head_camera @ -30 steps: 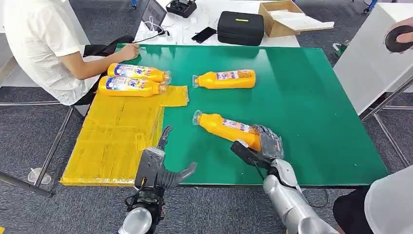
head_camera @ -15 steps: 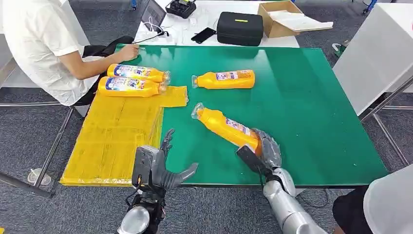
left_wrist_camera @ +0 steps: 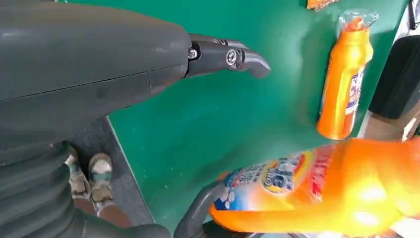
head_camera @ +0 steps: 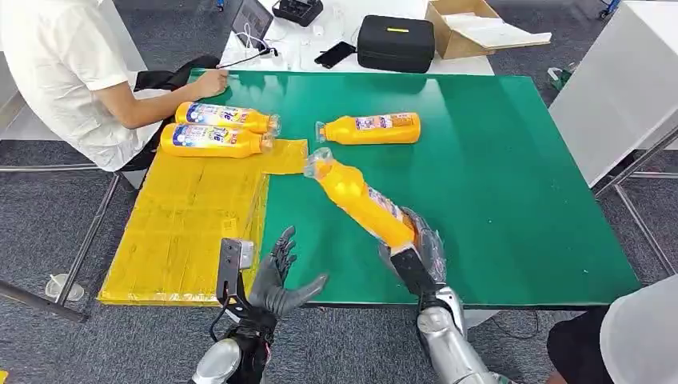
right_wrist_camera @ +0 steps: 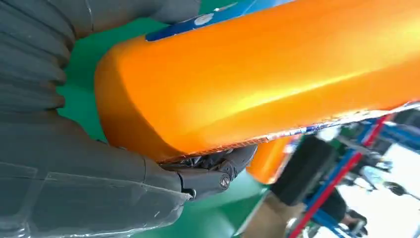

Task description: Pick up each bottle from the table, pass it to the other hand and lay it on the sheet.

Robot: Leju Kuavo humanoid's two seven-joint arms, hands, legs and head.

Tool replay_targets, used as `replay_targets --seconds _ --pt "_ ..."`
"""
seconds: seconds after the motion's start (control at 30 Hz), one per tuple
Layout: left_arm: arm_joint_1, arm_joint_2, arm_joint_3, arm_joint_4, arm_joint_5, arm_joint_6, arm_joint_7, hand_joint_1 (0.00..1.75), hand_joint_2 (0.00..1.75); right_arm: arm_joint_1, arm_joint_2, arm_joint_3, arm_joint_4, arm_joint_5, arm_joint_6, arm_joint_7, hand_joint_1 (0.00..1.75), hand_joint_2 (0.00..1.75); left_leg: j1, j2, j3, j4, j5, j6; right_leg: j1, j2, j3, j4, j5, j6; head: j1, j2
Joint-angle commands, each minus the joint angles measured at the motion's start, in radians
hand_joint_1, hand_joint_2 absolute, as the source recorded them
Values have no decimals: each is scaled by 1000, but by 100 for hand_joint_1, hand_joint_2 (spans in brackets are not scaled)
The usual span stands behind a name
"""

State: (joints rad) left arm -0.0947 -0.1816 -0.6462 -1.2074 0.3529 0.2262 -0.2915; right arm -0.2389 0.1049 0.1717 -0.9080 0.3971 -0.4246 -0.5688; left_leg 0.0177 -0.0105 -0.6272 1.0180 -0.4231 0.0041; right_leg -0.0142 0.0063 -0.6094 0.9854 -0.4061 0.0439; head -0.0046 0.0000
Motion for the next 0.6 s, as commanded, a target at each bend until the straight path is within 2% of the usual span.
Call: replay_targets --seconds 0.03,0.43,0.6 --pt "-62 28 -55 13 41 -17 -36 0 175 -16 9 109 -29 -39 2 -7 175 175 0 2 4 0 -1 0 1 0 3 0 -1 -2 0 0" --pt "-82 14 -42 -40 54 -5 -67 0 175 -29 28 215 46 -26 45 -26 175 175 0 1 2 0 -1 0 1 0 2 0 -1 -2 1 0" --pt "-85 13 -42 -42 53 -5 -67 0 175 -27 31 217 46 -25 42 -28 175 175 0 2 3 0 -1 1 1 0 3 0 -1 -2 0 0"
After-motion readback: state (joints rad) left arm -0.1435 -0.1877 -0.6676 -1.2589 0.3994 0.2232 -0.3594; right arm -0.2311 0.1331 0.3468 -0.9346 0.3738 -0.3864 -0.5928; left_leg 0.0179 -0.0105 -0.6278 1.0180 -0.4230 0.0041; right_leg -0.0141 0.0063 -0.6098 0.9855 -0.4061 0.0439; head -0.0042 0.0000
